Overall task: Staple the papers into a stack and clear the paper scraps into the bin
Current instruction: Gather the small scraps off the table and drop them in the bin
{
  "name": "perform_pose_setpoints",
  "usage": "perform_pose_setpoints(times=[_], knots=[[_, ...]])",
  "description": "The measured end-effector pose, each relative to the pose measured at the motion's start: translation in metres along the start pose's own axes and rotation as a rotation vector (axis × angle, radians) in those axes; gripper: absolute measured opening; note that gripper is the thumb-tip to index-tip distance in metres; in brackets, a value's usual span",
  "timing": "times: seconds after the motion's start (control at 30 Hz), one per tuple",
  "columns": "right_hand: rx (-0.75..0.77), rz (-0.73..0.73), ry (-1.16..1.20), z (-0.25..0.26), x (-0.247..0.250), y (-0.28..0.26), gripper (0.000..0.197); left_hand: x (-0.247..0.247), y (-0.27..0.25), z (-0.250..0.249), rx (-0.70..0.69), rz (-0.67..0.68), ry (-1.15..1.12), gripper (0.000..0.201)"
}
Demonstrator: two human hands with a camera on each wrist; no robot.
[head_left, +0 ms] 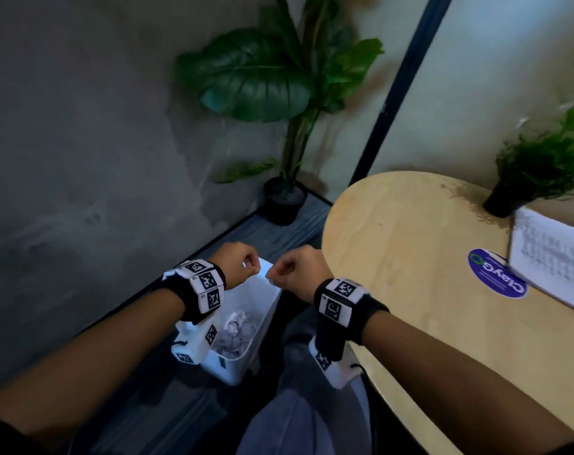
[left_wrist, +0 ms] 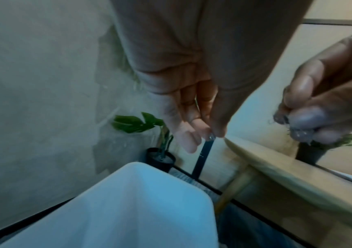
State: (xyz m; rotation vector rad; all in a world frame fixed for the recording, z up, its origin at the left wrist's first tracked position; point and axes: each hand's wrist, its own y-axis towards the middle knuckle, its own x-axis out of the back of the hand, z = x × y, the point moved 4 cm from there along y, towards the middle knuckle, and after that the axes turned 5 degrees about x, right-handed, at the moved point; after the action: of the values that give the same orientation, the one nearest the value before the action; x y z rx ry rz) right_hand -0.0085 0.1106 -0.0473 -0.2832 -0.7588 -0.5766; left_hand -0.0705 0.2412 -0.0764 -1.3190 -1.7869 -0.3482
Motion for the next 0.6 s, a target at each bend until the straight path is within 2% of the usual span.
perform_pose_setpoints(times=[0.23, 0.33, 0.47, 0.53, 0.6], knots=[[-0.025, 0.103, -0.035, -0.003, -0.061, 0.048, 0.012, -0.005, 0.000, 0.064, 0.185, 0.001, 0.015, 0.011], [-0.060, 0.097, -0.050, -0.016, -0.078, 0.056, 0.015, -0.011, 0.000, 0.075, 0.209, 0.003, -0.009, 0.007], [-0.107, 0.112, -0.032, -0.029, -0.089, 0.059, 0.017, -0.020, 0.004, 0.085, 0.214, 0.009, -0.045, 0.020], [-0.131, 0.114, -0.028, -0.034, -0.092, 0.061, 0.016, -0.024, 0.005, 0.089, 0.222, 0.011, -0.056, 0.009], [-0.142, 0.111, -0.021, -0.036, -0.097, 0.063, 0.015, -0.028, 0.005, 0.092, 0.229, 0.015, -0.067, 0.008]])
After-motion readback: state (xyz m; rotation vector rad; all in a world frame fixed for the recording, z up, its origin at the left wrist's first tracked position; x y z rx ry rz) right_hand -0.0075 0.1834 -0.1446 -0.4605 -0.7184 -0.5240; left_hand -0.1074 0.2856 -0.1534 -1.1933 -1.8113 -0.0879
